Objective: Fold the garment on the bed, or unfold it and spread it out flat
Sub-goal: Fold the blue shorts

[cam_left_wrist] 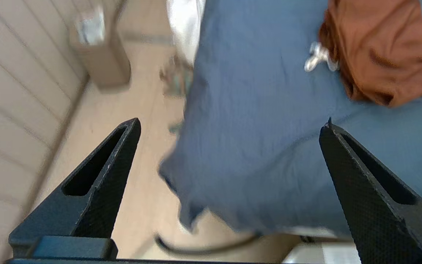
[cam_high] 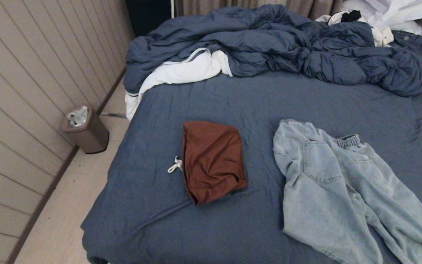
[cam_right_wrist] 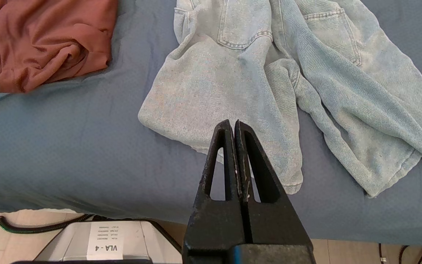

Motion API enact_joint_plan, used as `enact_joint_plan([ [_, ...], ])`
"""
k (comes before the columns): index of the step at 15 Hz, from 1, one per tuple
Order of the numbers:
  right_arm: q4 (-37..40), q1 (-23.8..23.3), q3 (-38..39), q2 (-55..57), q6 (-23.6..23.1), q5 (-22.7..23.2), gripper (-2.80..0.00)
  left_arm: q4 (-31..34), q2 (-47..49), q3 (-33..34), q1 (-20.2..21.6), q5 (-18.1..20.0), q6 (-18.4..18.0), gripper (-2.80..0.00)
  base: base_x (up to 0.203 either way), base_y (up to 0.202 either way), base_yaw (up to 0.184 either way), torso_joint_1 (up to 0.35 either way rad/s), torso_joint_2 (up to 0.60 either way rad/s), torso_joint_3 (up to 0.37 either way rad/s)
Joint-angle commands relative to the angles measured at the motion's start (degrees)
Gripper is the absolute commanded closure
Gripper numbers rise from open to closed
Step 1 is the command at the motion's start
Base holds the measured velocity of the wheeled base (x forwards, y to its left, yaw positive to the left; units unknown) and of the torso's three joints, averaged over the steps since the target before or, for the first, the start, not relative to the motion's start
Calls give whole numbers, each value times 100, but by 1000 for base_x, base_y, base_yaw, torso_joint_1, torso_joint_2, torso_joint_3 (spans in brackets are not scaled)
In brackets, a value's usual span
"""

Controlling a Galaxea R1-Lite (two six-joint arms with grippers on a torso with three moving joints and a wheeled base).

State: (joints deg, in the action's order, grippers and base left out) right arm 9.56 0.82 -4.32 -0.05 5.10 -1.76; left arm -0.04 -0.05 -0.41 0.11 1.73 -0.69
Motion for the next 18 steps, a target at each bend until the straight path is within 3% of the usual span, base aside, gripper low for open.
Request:
enact_joint_plan([
  [1, 11, 6, 1, 22, 27, 0, 0, 77, 14, 41, -1, -55, 69, -280, 0, 0, 0, 0, 0, 0],
  [10, 2, 6, 10, 31, 278, -18, 0, 21, 14, 41, -2, -241, 654, -280, 0, 0, 0, 0, 0, 0],
  [18, -309, 6, 129, 37, 466, -18, 0, 12, 14, 41, -2, -252, 720, -280, 0, 0, 0, 0, 0, 0],
])
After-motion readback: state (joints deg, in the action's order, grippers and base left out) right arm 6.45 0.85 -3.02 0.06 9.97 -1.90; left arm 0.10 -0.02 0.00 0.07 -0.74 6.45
